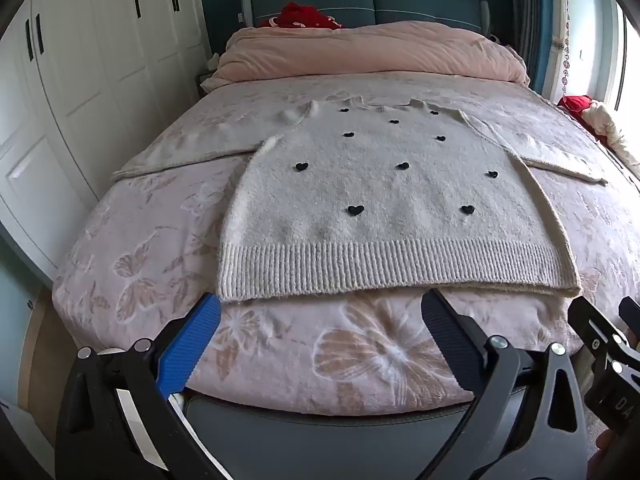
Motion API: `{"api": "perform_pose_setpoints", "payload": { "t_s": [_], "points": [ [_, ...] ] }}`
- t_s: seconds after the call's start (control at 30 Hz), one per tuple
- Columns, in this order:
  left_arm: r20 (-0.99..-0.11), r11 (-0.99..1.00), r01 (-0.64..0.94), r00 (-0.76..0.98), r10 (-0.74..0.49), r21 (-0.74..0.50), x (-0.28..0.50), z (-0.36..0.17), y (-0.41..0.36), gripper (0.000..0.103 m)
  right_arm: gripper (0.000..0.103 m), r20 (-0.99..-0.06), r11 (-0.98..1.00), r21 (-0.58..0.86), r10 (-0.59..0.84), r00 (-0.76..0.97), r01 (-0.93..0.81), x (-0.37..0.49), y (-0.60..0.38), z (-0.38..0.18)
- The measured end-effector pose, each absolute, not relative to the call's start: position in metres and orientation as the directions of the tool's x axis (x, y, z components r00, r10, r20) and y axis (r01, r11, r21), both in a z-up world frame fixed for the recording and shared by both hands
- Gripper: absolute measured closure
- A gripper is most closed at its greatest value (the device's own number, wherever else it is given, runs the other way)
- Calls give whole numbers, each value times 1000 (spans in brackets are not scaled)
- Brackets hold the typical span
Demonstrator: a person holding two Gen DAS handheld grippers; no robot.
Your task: Fold small clothes
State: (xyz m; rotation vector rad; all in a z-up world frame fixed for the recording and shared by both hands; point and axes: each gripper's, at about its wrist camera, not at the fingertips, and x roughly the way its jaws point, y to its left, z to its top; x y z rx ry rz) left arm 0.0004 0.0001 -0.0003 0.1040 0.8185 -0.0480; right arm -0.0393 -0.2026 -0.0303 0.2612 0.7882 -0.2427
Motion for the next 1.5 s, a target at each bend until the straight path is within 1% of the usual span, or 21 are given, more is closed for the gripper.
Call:
{"api": "perform_pose_setpoints", "payload": {
  "t_s": [1.5],
  "points": [
    [-729, 990, 96, 684, 8, 101, -2, -6, -2, 5, 5, -731, 949, 138, -96, 676, 285, -39, -195, -32]
  ]
}}
